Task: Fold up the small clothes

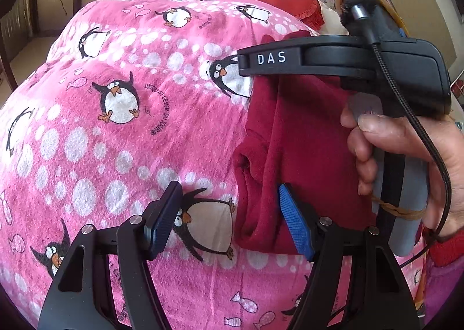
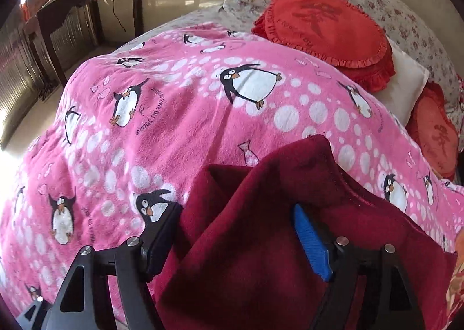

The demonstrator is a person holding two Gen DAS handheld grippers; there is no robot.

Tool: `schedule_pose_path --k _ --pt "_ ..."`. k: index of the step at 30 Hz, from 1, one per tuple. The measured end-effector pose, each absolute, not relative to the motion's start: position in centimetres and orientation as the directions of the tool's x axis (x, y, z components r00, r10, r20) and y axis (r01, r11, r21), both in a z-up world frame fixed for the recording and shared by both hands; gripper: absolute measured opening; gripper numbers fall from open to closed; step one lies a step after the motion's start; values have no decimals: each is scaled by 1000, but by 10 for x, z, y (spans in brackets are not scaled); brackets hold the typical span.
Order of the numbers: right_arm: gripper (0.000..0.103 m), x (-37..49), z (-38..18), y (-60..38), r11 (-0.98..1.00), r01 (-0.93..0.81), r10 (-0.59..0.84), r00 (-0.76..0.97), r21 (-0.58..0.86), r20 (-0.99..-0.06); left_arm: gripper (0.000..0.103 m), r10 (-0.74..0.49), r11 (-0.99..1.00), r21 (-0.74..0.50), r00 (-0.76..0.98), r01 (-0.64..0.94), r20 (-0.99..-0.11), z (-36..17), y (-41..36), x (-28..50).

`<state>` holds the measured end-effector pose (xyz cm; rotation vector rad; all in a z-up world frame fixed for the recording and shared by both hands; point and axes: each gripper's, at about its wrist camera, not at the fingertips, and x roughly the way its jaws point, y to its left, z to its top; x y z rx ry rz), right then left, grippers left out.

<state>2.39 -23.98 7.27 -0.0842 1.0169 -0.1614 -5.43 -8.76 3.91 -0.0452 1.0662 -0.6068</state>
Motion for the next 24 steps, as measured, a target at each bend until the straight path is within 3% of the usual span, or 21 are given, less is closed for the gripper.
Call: schedule_pose_path --k 1,2,4,6,9,13,14,15,18,24 --pt "60 20 76 -243 986 98 -164 527 -132 -834 70 -488 832 -315 335 456 -806 40 -89 -55" --pt "54 14 82 -251 991 97 -127 547 -88 -827 70 -495 825 -315 333 469 -802 42 -91 -56" --pt "26 4 93 -269 996 83 -15 578 40 -816 77 -510 813 -319 332 487 -793 44 -96 -57" --pt "18 -5 103 -284 986 77 72 601 148 -796 78 -543 793 -336 340 508 -768 49 -102 -57" --pt "17 -15 114 -296 972 72 132 628 226 -767 80 -577 764 -342 343 547 -741 50 -114 -53" --pt "14 -23 118 -295 966 56 159 637 252 -754 80 -559 762 -330 310 558 -769 39 -126 -47" --pt "14 -25 118 -294 966 54 161 642 253 -750 71 -564 753 -331 298 568 -770 42 -128 -49" --pt "14 -29 120 -296 965 53 164 647 259 -745 48 -585 731 -353 269 585 -765 46 -128 -50" --pt "14 -38 127 -305 958 52 179 660 282 -730 32 -603 710 -364 254 603 -756 63 -131 -58" --pt "13 -73 162 -345 942 70 180 721 329 -669 26 -663 637 -341 265 692 -700 127 -152 -93"
